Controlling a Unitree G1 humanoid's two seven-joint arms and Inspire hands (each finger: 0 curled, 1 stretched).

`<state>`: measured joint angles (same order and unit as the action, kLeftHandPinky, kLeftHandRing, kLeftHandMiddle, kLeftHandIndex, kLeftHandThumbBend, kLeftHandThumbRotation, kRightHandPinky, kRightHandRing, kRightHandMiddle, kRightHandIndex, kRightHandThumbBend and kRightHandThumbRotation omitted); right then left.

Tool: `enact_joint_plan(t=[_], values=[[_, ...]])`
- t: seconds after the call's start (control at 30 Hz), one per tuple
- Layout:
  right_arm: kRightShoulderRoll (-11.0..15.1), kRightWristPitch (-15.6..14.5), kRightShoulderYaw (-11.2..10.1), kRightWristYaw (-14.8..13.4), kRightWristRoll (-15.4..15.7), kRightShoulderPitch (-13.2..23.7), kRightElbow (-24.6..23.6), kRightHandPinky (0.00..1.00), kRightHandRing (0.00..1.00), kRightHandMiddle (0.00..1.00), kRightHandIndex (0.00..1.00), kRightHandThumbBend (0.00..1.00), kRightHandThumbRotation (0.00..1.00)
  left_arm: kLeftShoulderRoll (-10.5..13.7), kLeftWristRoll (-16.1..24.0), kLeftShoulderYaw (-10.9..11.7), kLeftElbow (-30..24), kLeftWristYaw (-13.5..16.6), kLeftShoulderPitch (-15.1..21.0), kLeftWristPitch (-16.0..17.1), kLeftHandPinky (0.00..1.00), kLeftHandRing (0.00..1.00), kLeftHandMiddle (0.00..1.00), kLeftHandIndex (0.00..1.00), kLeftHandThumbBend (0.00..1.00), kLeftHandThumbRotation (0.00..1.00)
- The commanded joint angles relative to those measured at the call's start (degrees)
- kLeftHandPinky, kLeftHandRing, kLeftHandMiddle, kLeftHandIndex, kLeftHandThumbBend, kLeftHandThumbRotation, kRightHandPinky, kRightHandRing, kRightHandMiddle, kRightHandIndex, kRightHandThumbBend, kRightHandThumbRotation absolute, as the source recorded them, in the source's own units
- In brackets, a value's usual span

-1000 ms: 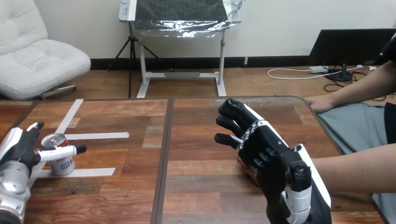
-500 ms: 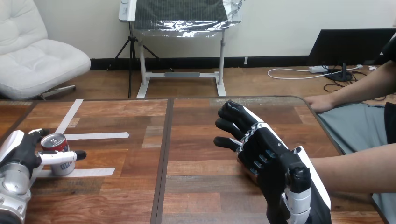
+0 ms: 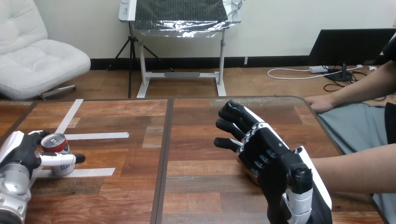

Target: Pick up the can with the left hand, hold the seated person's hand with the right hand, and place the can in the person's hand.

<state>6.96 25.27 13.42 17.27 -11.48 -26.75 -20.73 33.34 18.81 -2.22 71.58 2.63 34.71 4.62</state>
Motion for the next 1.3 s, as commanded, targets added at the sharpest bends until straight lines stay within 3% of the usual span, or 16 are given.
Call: enact_joint_plan(t=[0.0, 0.33, 0.93, 1.27], values=[[-0.5, 0.35, -0.07, -0.04, -0.78, 1.82, -2.78, 0.8, 0.88, 0.89, 0.88, 0.98, 1.0, 1.4, 0.5, -0.99, -0.8, 0.41, 3.82, 1.01, 0.83, 0.91, 0.9, 0.87, 0.89, 0.21], [-0.57, 0.2, 0.02, -0.02, -0.99, 1.63, -2.86, 0.79, 0.88, 0.89, 0.87, 0.98, 1.0, 0.87, -0.11, -0.55, -1.03, 0.87, 3.46, 1.54, 0.76, 0.84, 0.86, 0.84, 0.86, 0.13], [-0.53, 0.51, -0.32, -0.34, -0.47, 1.57, -3.01, 0.79, 0.88, 0.89, 0.87, 0.97, 1.0, -0.16, 0.26, -0.82, -0.79, 6.12, 2.88, 2.64, 0.61, 0.68, 0.72, 0.73, 0.8, 0.01], [-0.52, 0.76, -0.27, -0.02, -1.02, 1.71, -2.68, 0.79, 0.88, 0.89, 0.87, 0.97, 1.0, -0.53, 0.53, -1.01, -0.52, 9.04, 2.69, 3.41, 0.54, 0.61, 0.66, 0.67, 0.77, 0.0]])
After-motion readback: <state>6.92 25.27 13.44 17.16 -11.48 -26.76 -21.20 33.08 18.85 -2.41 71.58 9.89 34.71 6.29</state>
